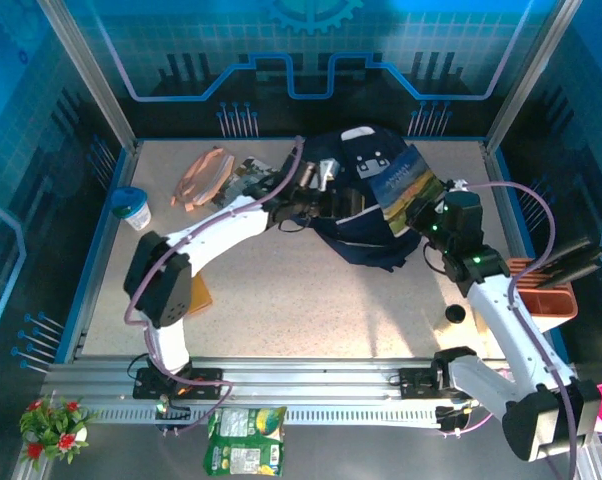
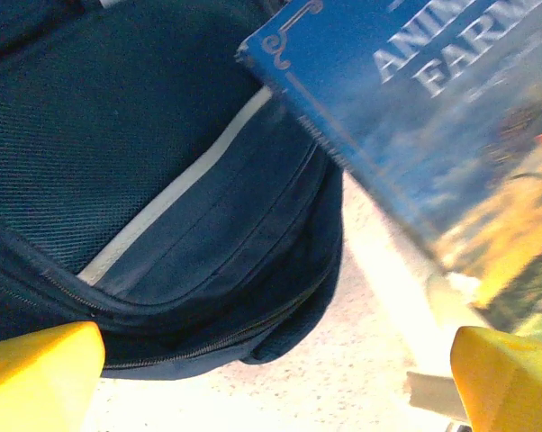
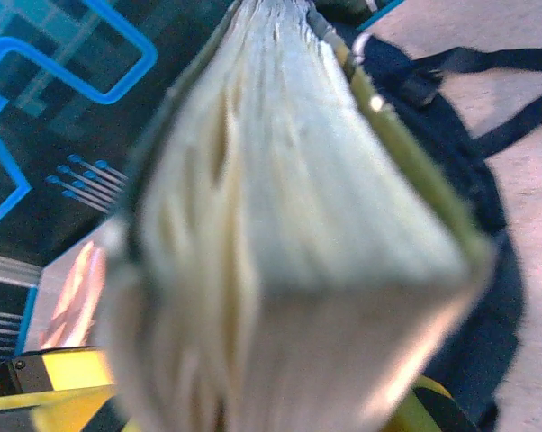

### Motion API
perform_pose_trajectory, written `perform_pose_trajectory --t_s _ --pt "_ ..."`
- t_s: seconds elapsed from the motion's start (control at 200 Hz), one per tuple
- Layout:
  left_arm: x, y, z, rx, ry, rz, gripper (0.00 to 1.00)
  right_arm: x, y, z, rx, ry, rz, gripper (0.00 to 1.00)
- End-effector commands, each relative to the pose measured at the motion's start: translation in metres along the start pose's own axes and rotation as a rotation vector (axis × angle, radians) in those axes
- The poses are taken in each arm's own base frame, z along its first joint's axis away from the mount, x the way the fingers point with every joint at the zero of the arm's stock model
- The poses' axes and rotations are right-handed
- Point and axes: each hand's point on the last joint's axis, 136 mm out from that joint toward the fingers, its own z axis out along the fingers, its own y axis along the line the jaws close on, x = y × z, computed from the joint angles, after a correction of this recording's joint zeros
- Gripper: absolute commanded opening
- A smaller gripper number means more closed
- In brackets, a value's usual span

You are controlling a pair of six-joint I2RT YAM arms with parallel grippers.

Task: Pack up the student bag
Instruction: Open the student bag at the top-center of the table.

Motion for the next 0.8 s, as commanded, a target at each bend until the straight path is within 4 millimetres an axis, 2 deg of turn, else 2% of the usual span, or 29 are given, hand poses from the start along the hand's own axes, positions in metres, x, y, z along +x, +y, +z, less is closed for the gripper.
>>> perform_pose_trajectory --t_s 0.0,0.31,0.33,0.425,0.53,0.655,0.795 --pt "0.012 0.002 0.013 -0.092 0.089 0.193 0.98 -0.018 -0.013 -0.017 0.050 -0.063 -0.025 0.07" --pt "0.029 -0.002 0.067 -0.224 0.257 0.551 0.80 -0.025 -0.042 -0.027 0.161 -0.065 -0.013 0.07" --pt "0.030 -0.001 0.071 -0.235 0.265 0.568 0.78 -0.034 -0.036 -0.032 0.152 -0.087 -0.011 0.07" --pt "0.029 0.002 0.085 -0.284 0.267 0.627 0.72 -0.038 -0.038 -0.034 0.153 -0.093 0.000 0.07" --pt "0.023 0.007 0.097 -0.318 0.248 0.656 0.66 -0.039 -0.039 -0.034 0.151 -0.092 0.007 0.07" --pt "0.018 0.020 0.111 -0.381 0.219 0.693 0.60 -0.038 -0.040 -0.034 0.153 -0.090 0.013 0.07" --pt "0.020 0.031 0.123 -0.407 0.229 0.720 0.58 -0.038 -0.040 -0.034 0.153 -0.089 0.017 0.08"
